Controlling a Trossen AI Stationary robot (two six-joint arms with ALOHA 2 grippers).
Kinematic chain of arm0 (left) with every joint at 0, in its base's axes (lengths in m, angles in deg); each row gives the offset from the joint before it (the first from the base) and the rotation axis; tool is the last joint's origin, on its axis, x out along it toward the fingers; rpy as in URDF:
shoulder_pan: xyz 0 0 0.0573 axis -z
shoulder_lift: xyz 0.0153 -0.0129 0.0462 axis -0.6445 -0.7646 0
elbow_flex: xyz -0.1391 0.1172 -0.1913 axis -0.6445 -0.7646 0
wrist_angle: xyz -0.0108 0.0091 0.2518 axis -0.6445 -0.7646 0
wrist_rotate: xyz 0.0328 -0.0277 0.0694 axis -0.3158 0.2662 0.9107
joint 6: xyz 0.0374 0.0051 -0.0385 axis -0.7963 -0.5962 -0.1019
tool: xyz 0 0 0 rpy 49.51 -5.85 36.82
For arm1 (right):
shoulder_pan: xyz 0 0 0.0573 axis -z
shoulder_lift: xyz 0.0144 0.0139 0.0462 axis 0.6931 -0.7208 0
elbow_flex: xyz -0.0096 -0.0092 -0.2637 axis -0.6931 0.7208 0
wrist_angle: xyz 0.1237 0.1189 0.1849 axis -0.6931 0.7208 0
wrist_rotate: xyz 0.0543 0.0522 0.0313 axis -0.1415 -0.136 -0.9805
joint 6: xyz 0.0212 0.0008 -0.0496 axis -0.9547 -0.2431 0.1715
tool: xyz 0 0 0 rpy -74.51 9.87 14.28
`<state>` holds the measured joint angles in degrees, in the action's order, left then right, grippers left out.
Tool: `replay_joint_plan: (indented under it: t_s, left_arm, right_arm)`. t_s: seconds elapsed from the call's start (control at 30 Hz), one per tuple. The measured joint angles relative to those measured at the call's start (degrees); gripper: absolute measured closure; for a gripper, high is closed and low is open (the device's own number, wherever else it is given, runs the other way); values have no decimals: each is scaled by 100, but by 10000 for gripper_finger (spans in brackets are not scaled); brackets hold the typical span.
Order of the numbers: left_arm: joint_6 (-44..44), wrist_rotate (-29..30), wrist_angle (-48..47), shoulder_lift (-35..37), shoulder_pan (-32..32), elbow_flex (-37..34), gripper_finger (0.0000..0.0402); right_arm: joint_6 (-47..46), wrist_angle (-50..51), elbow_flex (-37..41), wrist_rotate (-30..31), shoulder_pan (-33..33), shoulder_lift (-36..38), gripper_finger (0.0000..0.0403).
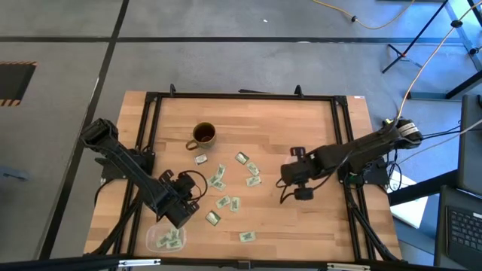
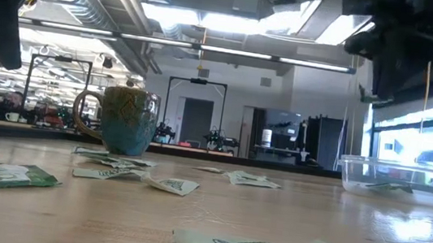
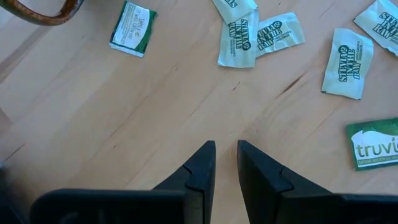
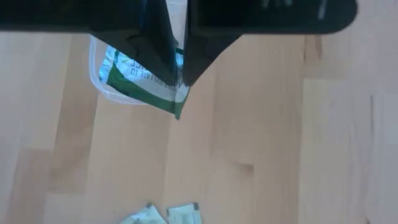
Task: Pick and place Stevia / Truvia into bins
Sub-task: Put the truvia packet into the top transparent container
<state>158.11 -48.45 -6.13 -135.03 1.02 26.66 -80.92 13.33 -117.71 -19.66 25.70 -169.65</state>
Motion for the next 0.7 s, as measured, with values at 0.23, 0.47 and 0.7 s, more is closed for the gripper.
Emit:
replay_joint_plan:
  t_s: [0.23,0.47,0.7]
  left_arm:
    - [-15,7,2,0,7,2,341]
    - [-17,9,-4,0,17,2,341]
    - [-17,11,-4,0,17,2,341]
  right_arm:
    - [-409,-76,977,24,350,679,373]
    - [-802,-657,1951,9,660,1187,373]
    - [-1274,-1182,2568,-63,719,1235,373]
